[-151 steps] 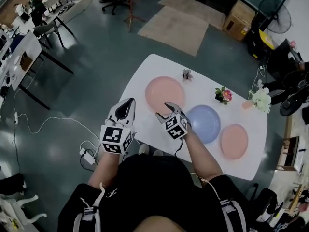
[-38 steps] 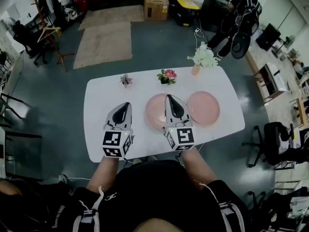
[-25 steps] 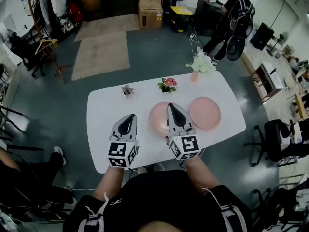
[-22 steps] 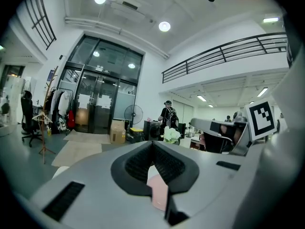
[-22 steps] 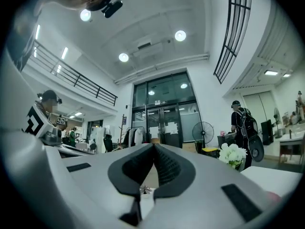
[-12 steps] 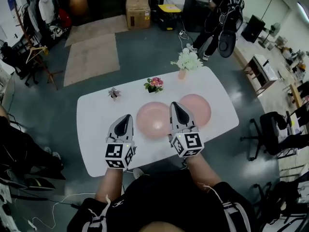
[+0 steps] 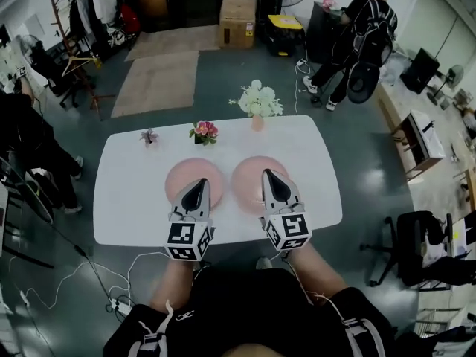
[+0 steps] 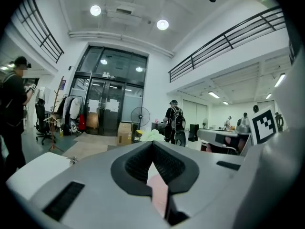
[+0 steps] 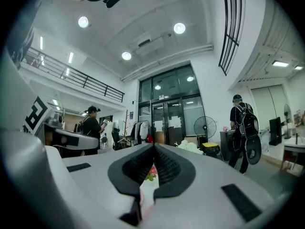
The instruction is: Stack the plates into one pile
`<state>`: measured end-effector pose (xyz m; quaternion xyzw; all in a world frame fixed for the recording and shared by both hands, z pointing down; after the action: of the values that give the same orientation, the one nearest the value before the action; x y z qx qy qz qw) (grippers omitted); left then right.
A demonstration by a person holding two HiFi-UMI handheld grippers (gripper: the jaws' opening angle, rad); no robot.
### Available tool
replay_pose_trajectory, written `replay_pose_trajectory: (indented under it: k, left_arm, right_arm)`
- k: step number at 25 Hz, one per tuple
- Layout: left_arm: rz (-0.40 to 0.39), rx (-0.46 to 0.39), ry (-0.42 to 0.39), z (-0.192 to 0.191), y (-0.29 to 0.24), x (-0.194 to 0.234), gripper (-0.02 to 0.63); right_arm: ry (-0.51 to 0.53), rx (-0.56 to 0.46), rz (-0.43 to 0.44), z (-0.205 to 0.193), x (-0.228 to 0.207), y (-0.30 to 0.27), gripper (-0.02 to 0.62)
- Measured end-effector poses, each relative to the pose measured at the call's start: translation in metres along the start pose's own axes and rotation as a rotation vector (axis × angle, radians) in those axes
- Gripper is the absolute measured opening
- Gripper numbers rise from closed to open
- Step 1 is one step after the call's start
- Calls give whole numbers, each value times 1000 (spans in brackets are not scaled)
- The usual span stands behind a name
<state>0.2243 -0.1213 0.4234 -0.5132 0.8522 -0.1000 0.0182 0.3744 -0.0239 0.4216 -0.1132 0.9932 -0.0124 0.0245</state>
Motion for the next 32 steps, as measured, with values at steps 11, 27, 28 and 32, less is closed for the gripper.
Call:
replay_pose_trajectory:
  k: [11,27,28,32]
  left_arm:
    - [-9,16,-2,15,-21,-74,12]
    - [83,15,12,8,-23,-55,12]
    - [88,17,14,7,-24,-54,12]
    - [106,22,20,3,-24,-53,12]
  right_arm:
    - [-53,-54,27,10,-55,30,15]
    - [-37,39,189,-22,-58,-11,176]
    - [-27,50,194,-26,-58,-12,176]
    - [-3,105,224,-47,-57,-17,176]
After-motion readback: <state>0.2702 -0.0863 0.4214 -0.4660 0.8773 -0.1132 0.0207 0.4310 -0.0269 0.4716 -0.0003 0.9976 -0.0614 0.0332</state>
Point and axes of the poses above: the fingertips, and each gripper's own axes: y backward along the fingers, x to its left, z out of its top, the point moved 3 cm from there along y, backward along the fingers, and after that the axes turned 3 degrees about x, right-handed, at the moved point
